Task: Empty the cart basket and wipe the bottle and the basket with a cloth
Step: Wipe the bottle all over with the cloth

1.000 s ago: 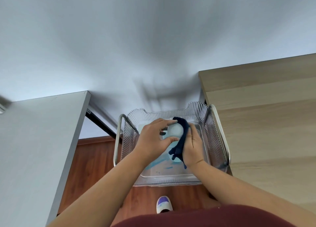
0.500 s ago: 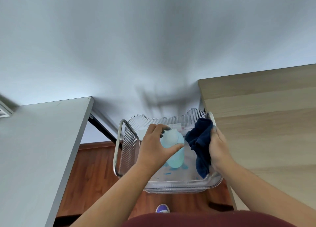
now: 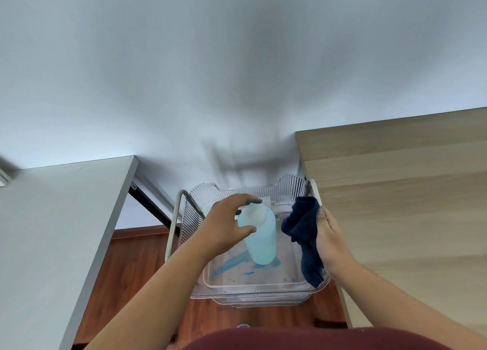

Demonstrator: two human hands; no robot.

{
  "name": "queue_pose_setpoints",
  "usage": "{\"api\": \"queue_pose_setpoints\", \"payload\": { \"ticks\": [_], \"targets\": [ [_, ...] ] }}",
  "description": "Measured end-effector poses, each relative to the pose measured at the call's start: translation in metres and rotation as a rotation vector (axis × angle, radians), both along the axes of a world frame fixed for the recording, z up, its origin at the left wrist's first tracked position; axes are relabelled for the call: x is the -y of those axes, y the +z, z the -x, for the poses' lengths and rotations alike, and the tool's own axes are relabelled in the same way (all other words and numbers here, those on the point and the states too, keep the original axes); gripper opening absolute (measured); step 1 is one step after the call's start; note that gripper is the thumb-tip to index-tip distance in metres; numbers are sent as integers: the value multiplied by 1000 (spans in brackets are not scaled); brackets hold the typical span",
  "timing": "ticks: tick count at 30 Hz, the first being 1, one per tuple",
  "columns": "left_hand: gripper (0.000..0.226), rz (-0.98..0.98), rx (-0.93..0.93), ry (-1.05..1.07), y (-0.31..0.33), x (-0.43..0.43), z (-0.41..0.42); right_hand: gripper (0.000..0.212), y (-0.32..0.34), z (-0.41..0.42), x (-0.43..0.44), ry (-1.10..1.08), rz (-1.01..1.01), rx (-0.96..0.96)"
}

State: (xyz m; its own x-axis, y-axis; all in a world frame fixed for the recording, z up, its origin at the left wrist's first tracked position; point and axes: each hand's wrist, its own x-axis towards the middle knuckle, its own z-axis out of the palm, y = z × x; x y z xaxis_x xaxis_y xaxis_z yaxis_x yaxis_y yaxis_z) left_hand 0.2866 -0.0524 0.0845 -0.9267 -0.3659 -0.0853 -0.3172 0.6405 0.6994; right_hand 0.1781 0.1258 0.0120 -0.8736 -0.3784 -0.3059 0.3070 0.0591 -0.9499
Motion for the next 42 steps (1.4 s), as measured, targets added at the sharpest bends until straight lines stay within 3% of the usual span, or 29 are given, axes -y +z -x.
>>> {"api": "queue_pose_setpoints", "payload": {
  "ticks": [3,6,14,19,23,30,34,37,42],
  "targets": [
    [57,67,-64,117,-3,-9,-2,36,0,-2,1,4,3,3],
    [47,153,-83,189,-7,-19,-1,35,1,-6,5,26,9,0],
    [43,135,-63,98,-6,-11,-2,30,12,-24,16,-8,49,-106],
    [44,107,-112,139,-7,-14,-3,35,3,-52,36,273,34,-248],
    [46,136,-171,164,-12,-21,-9,46,-11,-63,36,284,57,-344],
    [47,174,-148,162,-10,-16,-8,43,-2,-18,61,318,113,-55],
    [47,187,-135,169,-11,-16,-9,37,-13,-45,49,318,119,-192],
    [47,182,-167,181,-14,-23,-11,45,-26,-66,40,245,52,-338],
    [46,178,-166,170,-13,-23,-12,34,-2,-35,59,225,87,-90]
  ]
}}
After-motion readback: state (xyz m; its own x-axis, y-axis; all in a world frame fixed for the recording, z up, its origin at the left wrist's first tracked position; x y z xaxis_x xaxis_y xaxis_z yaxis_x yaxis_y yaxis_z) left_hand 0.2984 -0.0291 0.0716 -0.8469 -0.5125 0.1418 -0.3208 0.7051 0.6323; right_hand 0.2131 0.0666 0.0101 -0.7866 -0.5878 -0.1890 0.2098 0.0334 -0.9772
